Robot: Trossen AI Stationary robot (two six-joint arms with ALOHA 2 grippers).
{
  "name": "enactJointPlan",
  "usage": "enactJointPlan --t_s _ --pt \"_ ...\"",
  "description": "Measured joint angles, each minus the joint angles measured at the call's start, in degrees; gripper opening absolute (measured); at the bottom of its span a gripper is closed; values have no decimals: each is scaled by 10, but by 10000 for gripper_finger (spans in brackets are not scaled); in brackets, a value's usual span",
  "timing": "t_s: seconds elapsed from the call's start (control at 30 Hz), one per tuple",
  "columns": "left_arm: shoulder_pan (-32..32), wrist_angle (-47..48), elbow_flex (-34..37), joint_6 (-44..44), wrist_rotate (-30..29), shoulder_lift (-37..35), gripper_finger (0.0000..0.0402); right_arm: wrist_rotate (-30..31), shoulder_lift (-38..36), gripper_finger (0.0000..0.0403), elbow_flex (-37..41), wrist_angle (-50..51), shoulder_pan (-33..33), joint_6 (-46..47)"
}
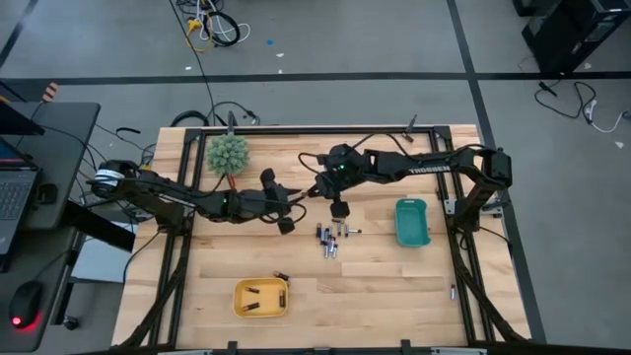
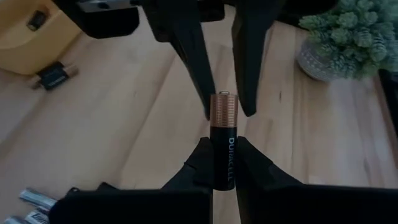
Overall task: Sort batteries
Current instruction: Put the black battery into the yellow bin
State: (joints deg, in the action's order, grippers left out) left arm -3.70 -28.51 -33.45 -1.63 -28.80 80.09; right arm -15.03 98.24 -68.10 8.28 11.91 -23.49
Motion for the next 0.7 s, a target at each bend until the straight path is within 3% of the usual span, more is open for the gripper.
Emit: enactJointPlan --t_s 0.7 --pt "0 -34 0 -25 36 0 86 19 0 26 0 -1 -9 5"
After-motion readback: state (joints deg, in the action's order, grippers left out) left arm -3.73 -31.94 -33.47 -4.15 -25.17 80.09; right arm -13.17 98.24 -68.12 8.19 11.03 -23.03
